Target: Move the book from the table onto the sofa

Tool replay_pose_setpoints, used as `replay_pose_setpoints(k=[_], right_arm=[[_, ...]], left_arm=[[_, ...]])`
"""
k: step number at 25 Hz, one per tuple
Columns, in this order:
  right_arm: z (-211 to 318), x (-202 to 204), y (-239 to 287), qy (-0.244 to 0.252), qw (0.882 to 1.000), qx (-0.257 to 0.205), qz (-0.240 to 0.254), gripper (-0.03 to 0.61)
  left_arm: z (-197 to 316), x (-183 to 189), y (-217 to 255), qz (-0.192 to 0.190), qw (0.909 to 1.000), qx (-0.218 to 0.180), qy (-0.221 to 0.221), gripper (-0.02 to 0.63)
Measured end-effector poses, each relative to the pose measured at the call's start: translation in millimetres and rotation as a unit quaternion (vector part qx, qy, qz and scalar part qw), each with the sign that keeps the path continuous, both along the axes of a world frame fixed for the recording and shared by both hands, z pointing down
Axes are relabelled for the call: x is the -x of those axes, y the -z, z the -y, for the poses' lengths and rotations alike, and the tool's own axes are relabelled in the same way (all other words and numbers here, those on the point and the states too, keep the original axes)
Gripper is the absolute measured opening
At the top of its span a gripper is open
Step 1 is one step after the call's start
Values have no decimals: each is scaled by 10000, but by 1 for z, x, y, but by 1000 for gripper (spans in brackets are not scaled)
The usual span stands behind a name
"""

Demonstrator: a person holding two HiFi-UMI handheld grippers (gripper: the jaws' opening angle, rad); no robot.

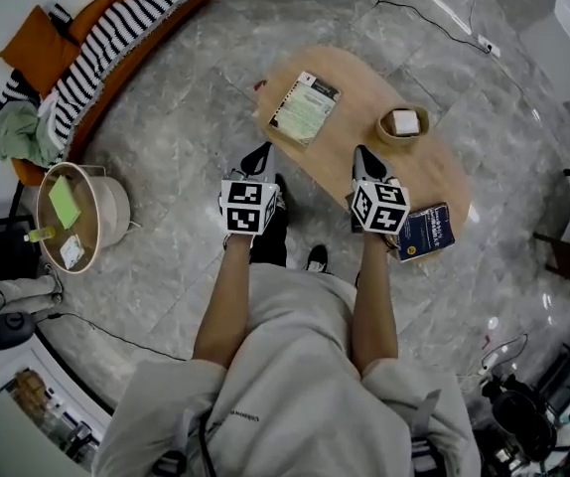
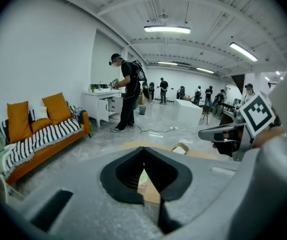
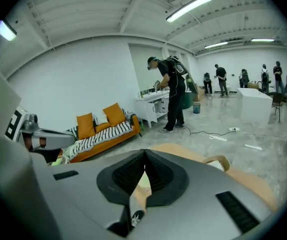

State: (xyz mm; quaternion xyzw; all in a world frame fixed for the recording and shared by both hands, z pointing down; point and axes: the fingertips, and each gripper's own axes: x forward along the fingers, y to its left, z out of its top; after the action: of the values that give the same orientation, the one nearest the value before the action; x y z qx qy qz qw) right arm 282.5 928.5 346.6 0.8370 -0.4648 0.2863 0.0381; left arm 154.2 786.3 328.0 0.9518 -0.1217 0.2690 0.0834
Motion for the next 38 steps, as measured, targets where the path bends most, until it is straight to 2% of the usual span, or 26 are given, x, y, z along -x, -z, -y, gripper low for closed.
replay_pose_setpoints(k=[4, 7, 10, 13, 17, 19, 22, 24, 27, 30, 32, 35, 38], right_arm=[[28, -26, 12, -237, 9997, 58, -65, 6], [57, -42, 39, -14, 9983, 130, -577, 6], [78, -59, 66, 217, 9915, 420, -1215, 6], [85, -70, 75, 79, 9877, 598, -1445, 6], [86, -79, 58, -411, 9880, 603, -1360, 6], [87, -81, 41, -684, 9871, 685, -1278, 6], [86, -71, 5, -821, 9877, 907, -971, 6], [84, -65, -16, -927, 9879, 961, -788, 6], [83, -63, -53, -1097, 9881, 933, -547, 6], [83, -61, -108, -1073, 9882, 1077, -201, 6], [84, -63, -139, -1106, 9885, 1031, -29, 6], [87, -72, -168, -1294, 9877, 874, -45, 7], [96, -77, -204, -1340, 9873, 845, 125, 8]], left_arm=[[38, -19, 0, -228, 9993, 303, -23, 8], [74, -35, 14, -505, 9980, 386, -50, 8], [114, -45, 21, -693, 9966, 456, 8, 8], [137, -43, 7, -707, 9949, 715, 100, 8], [144, -39, -12, -788, 9902, 1141, 138, 8], [145, -42, -25, -679, 9908, 1170, 38, 8], [140, -41, -52, -434, 9906, 1294, -99, 8], [133, -46, -70, -308, 9901, 1321, -359, 8], [130, -69, -98, -178, 9890, 1189, -865, 8], [136, -92, -132, 17, 9875, 1031, -1188, 8], [137, -104, -156, 103, 9849, 1101, -1333, 8], [136, -123, -197, 257, 9785, 1345, -1541, 8], [139, -141, -239, 562, 9739, 1347, -1739, 8]])
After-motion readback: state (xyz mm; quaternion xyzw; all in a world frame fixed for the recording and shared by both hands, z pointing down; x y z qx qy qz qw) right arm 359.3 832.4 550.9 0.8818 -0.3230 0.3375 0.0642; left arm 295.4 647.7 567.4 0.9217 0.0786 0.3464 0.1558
